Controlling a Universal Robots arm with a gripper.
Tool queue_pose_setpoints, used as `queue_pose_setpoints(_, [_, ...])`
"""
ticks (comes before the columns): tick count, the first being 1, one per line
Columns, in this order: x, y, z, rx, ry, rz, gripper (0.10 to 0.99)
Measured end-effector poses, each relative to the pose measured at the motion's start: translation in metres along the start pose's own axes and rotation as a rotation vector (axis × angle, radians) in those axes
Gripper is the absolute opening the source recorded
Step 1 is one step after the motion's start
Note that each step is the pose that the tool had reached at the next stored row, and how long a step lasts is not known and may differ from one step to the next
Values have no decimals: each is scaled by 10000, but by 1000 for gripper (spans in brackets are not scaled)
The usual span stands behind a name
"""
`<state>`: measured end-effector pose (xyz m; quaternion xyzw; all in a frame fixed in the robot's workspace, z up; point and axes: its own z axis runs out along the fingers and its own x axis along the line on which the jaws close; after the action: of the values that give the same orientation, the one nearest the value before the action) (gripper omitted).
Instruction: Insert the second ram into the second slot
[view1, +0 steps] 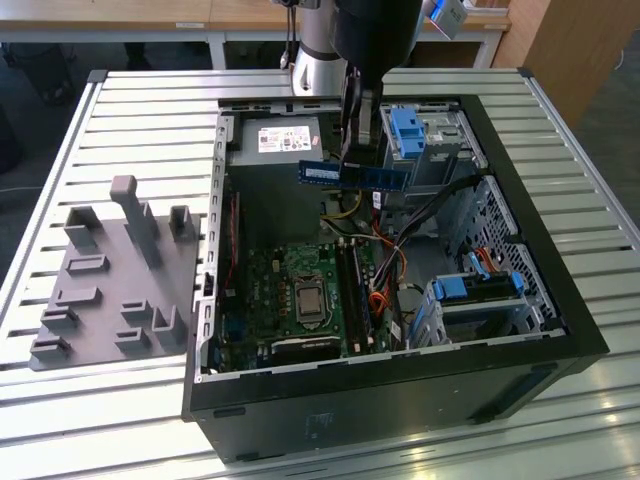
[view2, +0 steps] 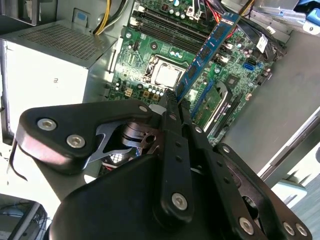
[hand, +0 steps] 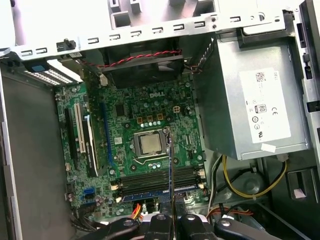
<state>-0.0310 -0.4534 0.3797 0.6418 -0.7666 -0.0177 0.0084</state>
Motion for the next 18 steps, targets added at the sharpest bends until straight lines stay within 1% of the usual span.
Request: queue_pose_setpoints(18, [0, 0, 0, 3, -14, 363, 137])
